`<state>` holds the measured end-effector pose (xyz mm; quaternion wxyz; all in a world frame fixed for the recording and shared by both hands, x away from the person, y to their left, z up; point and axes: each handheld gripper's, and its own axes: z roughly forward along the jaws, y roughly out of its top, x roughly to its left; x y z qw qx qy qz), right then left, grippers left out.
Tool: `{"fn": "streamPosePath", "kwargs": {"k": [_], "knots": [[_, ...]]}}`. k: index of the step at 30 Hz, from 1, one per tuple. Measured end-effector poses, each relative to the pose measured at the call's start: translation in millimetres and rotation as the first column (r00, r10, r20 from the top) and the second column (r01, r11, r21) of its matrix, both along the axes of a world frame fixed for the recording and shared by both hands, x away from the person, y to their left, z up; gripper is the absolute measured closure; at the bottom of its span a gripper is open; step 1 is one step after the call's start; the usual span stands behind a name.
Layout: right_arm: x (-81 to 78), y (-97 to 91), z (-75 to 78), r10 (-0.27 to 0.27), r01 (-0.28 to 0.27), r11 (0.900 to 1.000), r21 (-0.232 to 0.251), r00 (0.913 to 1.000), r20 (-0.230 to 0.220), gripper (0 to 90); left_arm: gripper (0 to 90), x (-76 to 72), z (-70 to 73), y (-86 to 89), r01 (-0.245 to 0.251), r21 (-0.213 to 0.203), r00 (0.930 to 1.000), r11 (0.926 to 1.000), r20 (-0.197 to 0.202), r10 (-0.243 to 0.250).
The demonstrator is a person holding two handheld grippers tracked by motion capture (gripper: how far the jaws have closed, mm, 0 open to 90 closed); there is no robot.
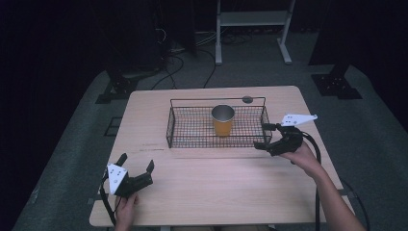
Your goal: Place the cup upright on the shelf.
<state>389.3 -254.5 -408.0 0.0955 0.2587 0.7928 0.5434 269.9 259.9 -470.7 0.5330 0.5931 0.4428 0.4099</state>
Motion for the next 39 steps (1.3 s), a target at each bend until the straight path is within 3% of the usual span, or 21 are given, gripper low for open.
{"fn": "streamPosePath", "kwargs": {"k": [18, 39], "knots": [[-25.9, -17.7, -18.4, -0.034, 0.034, 0.9994, 0.008, 0.9994, 0.001, 5.9, 0.0, -0.2, 0.0, -0.2, 0.001, 0.005, 1.0000, 1.0000, -0.001, -0.001], [-51.4, -26.0, -34.1, -0.049, 0.049, 0.9987, 0.010, 0.9988, 0.003, 5.9, 0.0, -0.3, 0.0, -0.4, 0.000, 0.007, 1.0000, 1.0000, 0.002, 0.000]]}}
